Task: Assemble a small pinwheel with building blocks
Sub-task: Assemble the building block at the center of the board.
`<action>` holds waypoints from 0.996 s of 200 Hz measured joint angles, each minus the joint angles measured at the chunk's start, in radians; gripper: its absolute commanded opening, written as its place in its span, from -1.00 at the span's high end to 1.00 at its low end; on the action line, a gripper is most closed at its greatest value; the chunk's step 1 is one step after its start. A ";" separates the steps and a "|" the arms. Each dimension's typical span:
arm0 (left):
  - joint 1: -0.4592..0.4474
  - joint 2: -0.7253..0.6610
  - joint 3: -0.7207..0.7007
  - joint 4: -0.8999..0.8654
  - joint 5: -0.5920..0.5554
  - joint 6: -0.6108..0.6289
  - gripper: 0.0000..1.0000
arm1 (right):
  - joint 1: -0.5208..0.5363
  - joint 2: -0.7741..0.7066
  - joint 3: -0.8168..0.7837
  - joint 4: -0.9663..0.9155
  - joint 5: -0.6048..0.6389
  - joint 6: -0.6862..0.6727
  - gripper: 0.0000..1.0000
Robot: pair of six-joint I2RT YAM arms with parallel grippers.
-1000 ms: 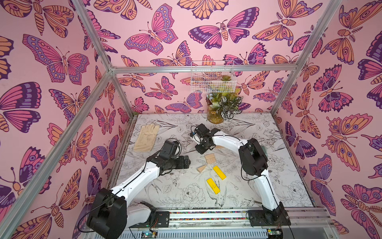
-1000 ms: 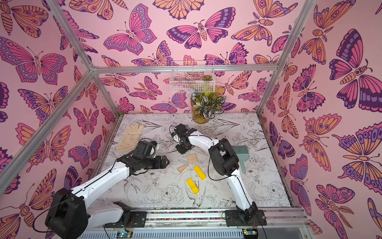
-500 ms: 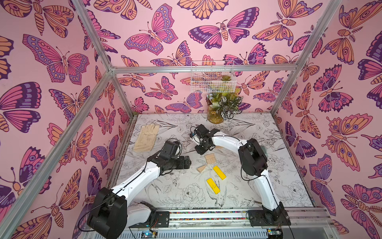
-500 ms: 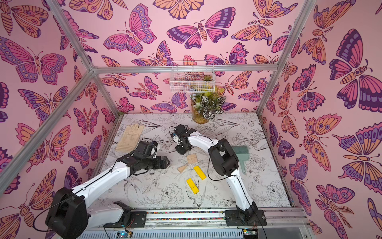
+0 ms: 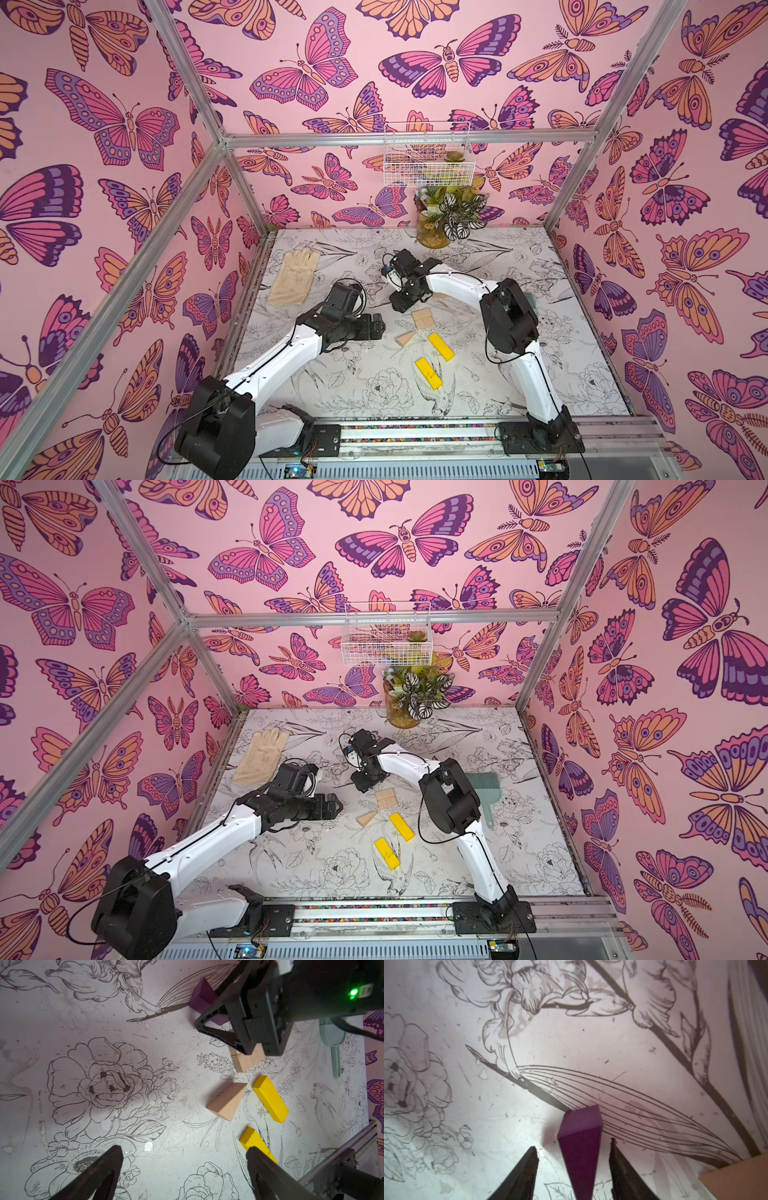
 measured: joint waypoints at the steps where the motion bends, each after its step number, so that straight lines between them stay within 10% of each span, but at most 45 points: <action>1: 0.000 0.000 0.000 0.000 0.000 0.001 -0.92 | 0.000 -0.001 0.000 0.000 0.000 0.000 -0.26; 76: -0.003 0.078 0.143 -0.015 -0.010 0.074 -0.74 | -0.036 -0.213 -0.025 0.006 0.015 0.047 -0.30; 199: -0.108 0.700 0.852 -0.204 -0.061 0.253 -0.46 | -0.321 -0.303 -0.303 0.000 0.063 0.177 -0.21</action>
